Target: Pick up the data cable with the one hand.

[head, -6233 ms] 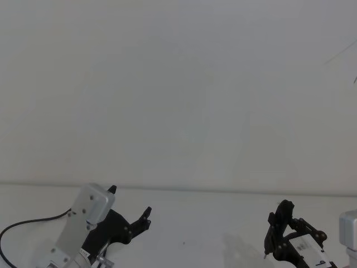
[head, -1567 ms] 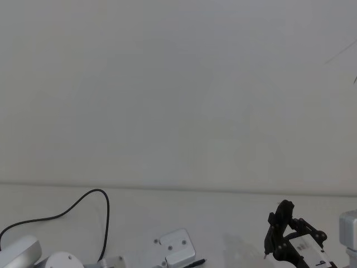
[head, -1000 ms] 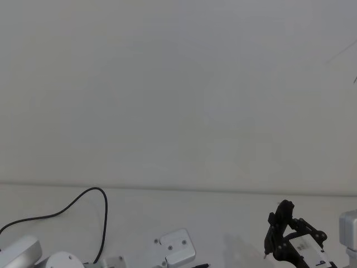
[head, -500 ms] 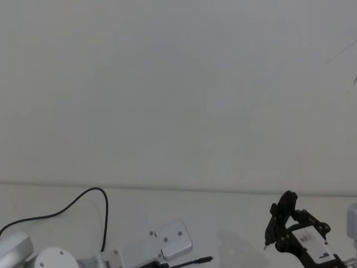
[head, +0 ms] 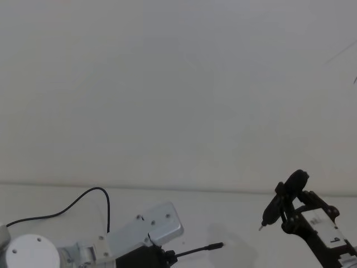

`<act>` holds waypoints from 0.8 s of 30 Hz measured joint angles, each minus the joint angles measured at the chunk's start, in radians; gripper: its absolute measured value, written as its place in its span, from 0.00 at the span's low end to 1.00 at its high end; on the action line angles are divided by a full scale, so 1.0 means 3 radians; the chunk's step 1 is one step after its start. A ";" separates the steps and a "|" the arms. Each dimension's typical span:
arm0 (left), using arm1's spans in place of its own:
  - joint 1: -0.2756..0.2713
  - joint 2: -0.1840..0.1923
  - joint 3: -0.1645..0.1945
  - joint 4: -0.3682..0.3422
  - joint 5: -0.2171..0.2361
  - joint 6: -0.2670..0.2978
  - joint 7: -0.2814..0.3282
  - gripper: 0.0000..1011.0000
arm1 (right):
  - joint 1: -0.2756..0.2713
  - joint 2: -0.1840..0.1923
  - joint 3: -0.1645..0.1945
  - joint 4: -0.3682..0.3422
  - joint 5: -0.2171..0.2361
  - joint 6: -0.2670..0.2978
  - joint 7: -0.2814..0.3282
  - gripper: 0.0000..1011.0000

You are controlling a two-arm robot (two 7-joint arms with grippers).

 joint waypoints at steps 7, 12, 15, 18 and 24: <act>-0.0019 0.0021 -0.0056 -0.0017 -0.0102 -0.0074 -0.0081 0.04 | -0.0057 -0.0047 0.0089 -0.0165 0.0262 0.0088 0.0063 0.27; -0.0042 0.0023 -0.0088 -0.0023 -0.0176 -0.0106 -0.0126 0.04 | -0.0103 -0.0066 0.0134 -0.0263 0.0400 0.0157 0.0078 0.27; -0.0058 0.0019 -0.0112 -0.0030 -0.0222 -0.0114 -0.0147 0.04 | -0.0124 -0.0075 0.0144 -0.0312 0.0464 0.0192 0.0079 0.27; -0.0075 0.0014 -0.0135 -0.0036 -0.0267 -0.0115 -0.0168 0.04 | -0.0141 -0.0085 0.0148 -0.0349 0.0525 0.0228 0.0079 0.27; -0.0112 0.0004 -0.0172 -0.0048 -0.0355 -0.0115 -0.0209 0.04 | -0.0147 -0.0091 0.0139 -0.0378 0.0596 0.0278 0.0076 0.27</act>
